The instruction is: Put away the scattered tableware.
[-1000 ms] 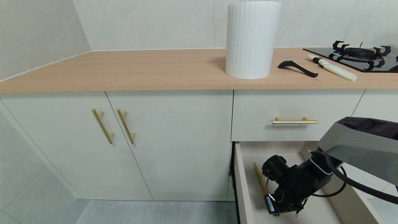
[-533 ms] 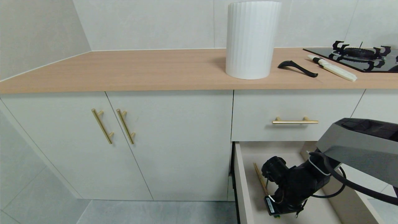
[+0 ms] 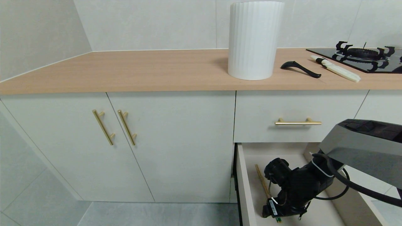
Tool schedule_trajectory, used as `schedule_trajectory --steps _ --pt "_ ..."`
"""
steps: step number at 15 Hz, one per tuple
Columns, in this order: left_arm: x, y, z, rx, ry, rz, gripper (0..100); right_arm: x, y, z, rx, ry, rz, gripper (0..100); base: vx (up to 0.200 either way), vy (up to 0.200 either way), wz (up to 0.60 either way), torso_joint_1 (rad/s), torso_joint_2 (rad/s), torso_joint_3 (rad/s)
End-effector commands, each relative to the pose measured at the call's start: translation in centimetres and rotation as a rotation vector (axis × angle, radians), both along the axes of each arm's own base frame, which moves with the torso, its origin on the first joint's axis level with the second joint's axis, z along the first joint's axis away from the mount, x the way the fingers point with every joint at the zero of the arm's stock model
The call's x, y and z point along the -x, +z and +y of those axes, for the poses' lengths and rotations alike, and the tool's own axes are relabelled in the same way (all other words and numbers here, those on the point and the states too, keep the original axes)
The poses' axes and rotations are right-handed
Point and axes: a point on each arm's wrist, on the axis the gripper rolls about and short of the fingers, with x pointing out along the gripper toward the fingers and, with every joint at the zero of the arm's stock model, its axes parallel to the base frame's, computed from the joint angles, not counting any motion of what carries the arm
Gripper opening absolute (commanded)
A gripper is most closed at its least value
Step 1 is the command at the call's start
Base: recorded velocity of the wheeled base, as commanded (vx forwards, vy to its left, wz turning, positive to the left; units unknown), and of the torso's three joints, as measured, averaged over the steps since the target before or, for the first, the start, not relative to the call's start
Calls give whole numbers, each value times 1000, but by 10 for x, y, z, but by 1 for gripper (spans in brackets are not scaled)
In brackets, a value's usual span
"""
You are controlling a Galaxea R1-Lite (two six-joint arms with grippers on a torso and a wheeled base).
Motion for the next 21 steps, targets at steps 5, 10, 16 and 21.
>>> schedule_trajectory --steps 5,10,16,21 --pt "0 0 0 2 1 0 100 3 38 -3 -39 -6 -87 100 0 0 0 0 0 0" --pt "0 0 0 0 1 0 100 42 146 -33 -134 16 -331 100 0 0 0 0 0 0" --pt "0 0 0 0 1 0 100 83 223 -71 -141 13 -611 100 0 0 0 0 0 0" --pt "0 0 0 2 1 0 100 89 235 -86 -114 9 -676 100 0 0 0 0 0 0"
